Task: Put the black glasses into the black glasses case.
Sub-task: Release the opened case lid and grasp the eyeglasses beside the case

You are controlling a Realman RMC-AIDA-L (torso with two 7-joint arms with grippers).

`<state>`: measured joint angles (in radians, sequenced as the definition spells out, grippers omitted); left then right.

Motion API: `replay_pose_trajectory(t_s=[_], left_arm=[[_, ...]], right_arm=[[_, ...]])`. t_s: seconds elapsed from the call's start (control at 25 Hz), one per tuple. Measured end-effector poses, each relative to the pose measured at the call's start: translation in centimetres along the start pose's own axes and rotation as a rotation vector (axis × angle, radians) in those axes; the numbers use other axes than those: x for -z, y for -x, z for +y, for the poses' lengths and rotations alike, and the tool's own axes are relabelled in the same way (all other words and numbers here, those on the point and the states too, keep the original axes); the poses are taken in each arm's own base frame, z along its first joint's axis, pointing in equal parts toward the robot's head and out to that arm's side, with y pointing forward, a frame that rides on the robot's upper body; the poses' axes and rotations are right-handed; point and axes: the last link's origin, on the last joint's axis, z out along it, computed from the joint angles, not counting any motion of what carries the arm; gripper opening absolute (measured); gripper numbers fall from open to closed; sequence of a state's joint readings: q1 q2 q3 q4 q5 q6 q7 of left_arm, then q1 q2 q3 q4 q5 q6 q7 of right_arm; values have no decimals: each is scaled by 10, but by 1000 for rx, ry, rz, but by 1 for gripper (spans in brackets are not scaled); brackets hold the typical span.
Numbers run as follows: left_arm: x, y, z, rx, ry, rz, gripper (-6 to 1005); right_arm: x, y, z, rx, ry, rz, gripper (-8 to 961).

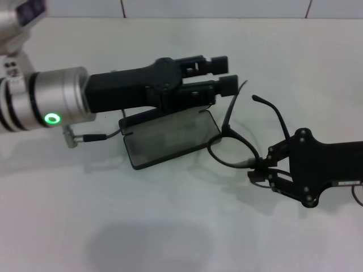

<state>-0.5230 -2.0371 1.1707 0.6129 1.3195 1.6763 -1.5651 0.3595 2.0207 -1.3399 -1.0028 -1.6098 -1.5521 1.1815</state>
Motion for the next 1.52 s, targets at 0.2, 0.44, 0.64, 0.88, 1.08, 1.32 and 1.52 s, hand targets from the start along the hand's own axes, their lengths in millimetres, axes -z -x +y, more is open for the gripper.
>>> replay_pose_trajectory(t_s=[0.2, 0.44, 0.64, 0.88, 1.08, 1.32, 1.52], left_arm=[[-12, 0, -5, 98, 42, -93, 682], [-19, 7, -3, 143, 66, -161, 682], [-27, 13, 0, 160, 87, -198, 682], [-37, 16, 1, 167, 109, -256, 682], [-37, 14, 0, 166, 106, -244, 682], [-25, 8, -4, 163, 77, -215, 682], [-18, 9, -5, 167, 55, -203, 682]], right_arm=[[-1, 0, 2, 64, -1, -35, 111], [-2, 2, 1, 135, -16, -68, 110], [-1, 2, 1, 160, -19, -69, 110], [-1, 1, 2, 173, -18, -68, 109], [2, 0, 10, 208, 16, -74, 109], [34, 5, 29, 294, 13, -187, 109], [54, 9, 40, 366, -43, -292, 108]])
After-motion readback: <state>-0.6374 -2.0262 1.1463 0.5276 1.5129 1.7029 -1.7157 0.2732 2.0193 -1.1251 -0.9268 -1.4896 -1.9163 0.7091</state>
